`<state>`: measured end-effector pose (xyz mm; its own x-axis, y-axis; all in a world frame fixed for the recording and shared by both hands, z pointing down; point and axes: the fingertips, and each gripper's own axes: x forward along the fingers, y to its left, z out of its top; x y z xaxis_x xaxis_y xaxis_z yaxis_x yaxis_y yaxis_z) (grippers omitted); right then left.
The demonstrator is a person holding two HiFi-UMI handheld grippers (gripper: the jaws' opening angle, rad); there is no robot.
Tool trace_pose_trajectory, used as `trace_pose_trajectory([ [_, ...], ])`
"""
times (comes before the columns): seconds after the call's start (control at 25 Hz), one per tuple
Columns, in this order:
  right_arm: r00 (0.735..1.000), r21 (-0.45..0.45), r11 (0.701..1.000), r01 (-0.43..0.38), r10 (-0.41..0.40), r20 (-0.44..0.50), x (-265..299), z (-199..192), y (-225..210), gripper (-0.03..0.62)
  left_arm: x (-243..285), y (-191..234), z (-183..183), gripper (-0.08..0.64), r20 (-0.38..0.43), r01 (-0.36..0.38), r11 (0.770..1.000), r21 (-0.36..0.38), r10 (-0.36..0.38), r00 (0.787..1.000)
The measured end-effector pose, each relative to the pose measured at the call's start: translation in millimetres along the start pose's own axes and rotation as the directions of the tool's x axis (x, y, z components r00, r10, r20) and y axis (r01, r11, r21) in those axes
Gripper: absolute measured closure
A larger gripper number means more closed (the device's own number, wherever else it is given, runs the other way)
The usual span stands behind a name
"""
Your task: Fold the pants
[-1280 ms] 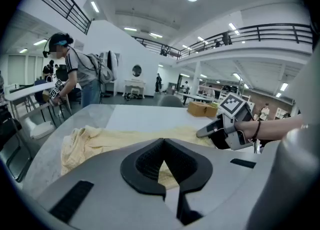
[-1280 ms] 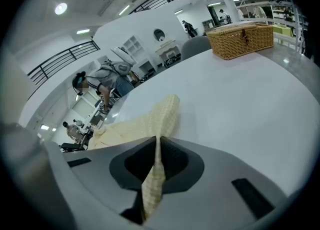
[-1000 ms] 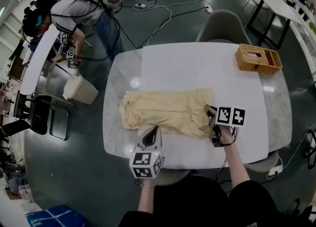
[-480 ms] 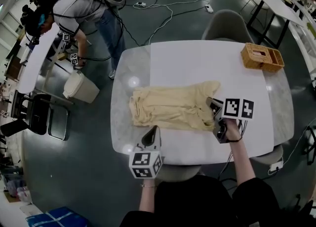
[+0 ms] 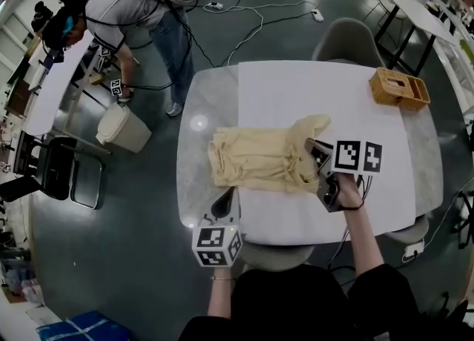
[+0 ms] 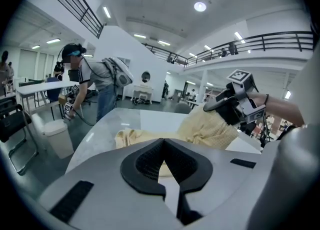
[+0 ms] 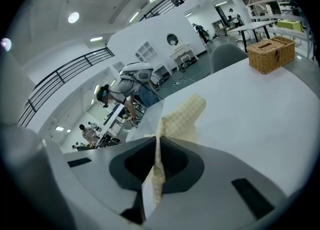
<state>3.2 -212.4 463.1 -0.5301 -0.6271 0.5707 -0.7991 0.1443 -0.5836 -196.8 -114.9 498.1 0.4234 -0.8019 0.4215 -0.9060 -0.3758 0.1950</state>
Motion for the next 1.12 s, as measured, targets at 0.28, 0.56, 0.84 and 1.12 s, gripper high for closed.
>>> trace_pose_trajectory([
  [0.28, 0.999, -0.027, 0.999, -0.034, 0.034, 0.002, 15, 0, 40, 0.565, -8, 19, 0, 0.546, 0.005, 0.003, 1.000, -0.007, -0.003, 1.000],
  [0.56, 0.997, -0.046, 0.996, -0.076, 0.076, -0.009, 33, 0, 79, 0.565, -15, 38, -1, 0.546, 0.005, 0.000, 1.000, -0.019, 0.001, 1.000],
  [0.84, 0.992, -0.082, 0.990, -0.119, 0.115, -0.051, 61, -8, 111, 0.565, -18, 51, -5, 0.546, 0.003, -0.009, 0.999, -0.035, 0.009, 1.000],
  [1.12, 0.986, -0.108, 0.986, -0.128, 0.115, -0.117, 103, -23, 134, 0.565, -22, 63, -11, 0.546, -0.003, -0.022, 0.998, -0.056, 0.022, 1.000],
])
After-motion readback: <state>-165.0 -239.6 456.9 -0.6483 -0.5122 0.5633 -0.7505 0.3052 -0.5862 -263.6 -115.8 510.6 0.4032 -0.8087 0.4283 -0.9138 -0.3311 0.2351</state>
